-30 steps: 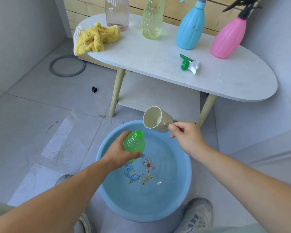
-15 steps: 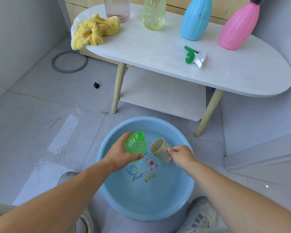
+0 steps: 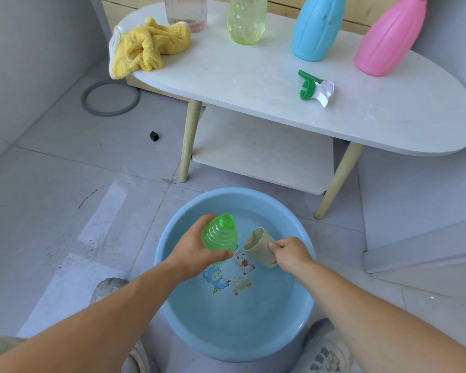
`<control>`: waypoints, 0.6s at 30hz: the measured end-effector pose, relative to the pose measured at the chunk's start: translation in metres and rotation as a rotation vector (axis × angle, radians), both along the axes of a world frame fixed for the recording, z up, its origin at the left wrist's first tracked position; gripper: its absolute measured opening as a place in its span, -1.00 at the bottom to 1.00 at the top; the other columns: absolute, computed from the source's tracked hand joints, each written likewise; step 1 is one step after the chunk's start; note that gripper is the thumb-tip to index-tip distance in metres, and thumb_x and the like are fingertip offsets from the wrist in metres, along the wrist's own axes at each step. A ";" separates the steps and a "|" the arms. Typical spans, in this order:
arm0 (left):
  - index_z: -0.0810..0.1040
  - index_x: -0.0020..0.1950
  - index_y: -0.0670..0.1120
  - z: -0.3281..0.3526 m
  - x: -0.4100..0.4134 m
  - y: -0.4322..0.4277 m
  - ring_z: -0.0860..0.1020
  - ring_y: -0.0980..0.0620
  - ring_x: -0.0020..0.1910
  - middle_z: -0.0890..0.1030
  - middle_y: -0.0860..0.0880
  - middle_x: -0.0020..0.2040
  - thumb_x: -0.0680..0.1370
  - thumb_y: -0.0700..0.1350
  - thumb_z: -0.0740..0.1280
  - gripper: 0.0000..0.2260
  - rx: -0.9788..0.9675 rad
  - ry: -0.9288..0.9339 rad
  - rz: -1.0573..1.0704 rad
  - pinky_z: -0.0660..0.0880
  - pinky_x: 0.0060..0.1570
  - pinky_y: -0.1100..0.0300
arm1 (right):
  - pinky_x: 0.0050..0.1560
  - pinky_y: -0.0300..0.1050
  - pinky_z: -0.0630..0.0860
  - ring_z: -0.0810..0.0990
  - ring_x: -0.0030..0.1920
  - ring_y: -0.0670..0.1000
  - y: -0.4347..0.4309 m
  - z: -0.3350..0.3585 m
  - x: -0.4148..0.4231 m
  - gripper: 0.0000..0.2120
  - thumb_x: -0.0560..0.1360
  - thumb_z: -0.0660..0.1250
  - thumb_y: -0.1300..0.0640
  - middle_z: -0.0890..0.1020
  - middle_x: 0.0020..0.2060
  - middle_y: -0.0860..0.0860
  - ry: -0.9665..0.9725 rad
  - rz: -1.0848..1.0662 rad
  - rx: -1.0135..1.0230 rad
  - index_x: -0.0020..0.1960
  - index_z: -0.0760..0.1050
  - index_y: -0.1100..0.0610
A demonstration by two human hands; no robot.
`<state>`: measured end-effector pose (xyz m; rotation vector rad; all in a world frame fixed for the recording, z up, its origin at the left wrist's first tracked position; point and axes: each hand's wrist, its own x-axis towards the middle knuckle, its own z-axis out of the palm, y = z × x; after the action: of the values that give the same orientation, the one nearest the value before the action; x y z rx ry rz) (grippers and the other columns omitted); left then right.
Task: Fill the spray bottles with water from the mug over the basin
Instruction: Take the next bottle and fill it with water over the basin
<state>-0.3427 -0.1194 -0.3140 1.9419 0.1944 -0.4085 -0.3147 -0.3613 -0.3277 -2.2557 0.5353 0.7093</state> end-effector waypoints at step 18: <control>0.38 0.29 0.23 0.001 -0.001 0.003 0.56 0.14 0.11 0.57 0.14 0.13 0.34 -0.10 0.65 -0.33 0.006 -0.002 0.001 0.49 0.03 0.27 | -0.06 -0.09 0.51 0.55 -0.24 0.02 0.002 0.004 -0.004 -0.72 0.60 0.28 0.01 0.65 -0.30 0.00 0.006 -0.053 0.087 -0.08 0.65 0.18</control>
<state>-0.3435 -0.1161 -0.3133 1.9483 0.1954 -0.4060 -0.3183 -0.3589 -0.3235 -2.1513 0.5542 0.6997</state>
